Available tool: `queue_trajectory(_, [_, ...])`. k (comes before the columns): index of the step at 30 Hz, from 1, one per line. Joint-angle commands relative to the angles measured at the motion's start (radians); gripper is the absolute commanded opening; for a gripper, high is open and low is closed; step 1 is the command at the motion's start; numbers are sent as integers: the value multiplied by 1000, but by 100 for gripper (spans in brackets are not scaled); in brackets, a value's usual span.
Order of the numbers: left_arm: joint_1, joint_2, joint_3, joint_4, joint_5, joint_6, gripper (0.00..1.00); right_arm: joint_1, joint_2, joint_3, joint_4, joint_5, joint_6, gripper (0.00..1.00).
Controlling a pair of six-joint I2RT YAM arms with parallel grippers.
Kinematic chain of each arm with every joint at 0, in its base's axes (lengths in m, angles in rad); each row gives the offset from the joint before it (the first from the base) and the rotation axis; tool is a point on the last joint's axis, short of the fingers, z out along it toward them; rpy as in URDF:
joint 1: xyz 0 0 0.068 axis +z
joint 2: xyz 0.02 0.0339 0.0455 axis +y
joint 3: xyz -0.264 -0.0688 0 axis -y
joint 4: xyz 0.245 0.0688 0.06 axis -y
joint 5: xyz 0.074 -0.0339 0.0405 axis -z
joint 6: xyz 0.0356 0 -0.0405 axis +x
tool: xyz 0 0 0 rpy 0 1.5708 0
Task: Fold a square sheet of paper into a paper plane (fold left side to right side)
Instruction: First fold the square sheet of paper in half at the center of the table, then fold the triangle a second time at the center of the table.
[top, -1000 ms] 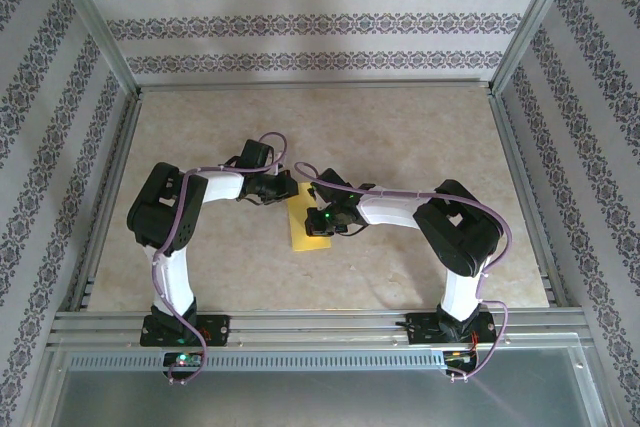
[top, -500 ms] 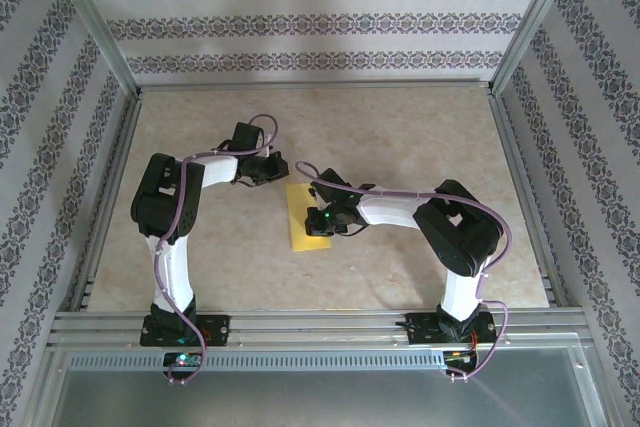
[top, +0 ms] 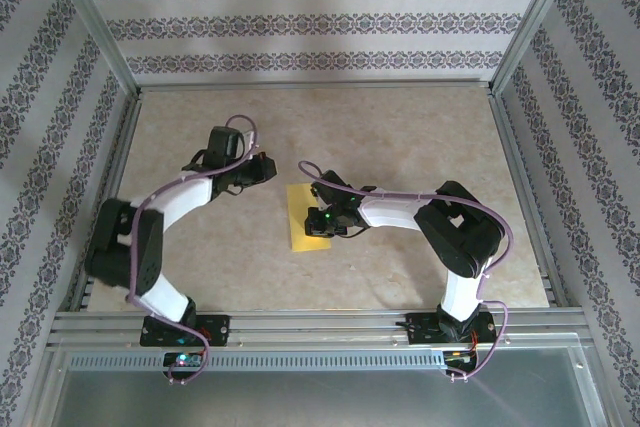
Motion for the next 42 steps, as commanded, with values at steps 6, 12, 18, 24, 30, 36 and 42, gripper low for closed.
queue_trajectory(6, [-108,-267,-229,-52,-54,-133,7,0,-145,50,-45,59,-27,27])
queue_trajectory(12, [-153,-297,-315,-26,-39,-197,7,-43,-278,-4,-86,164,-98,47])
queue_trajectory(18, [-197,-215,-294,18,-28,-206,7,-122,-376,-99,-86,164,-98,71])
queue_trajectory(24, [-220,-123,-266,40,-41,-196,7,-191,-458,-213,-44,105,-45,98])
queue_trajectory(30, [-245,-50,-227,61,-34,-193,7,-255,-488,-310,28,4,16,98])
queue_trajectory(36, [-249,16,-204,71,-33,-189,7,-262,-504,-335,23,12,18,98])
queue_trajectory(42, [-250,61,-181,42,-48,-177,7,-263,-498,-323,-6,7,-2,97])
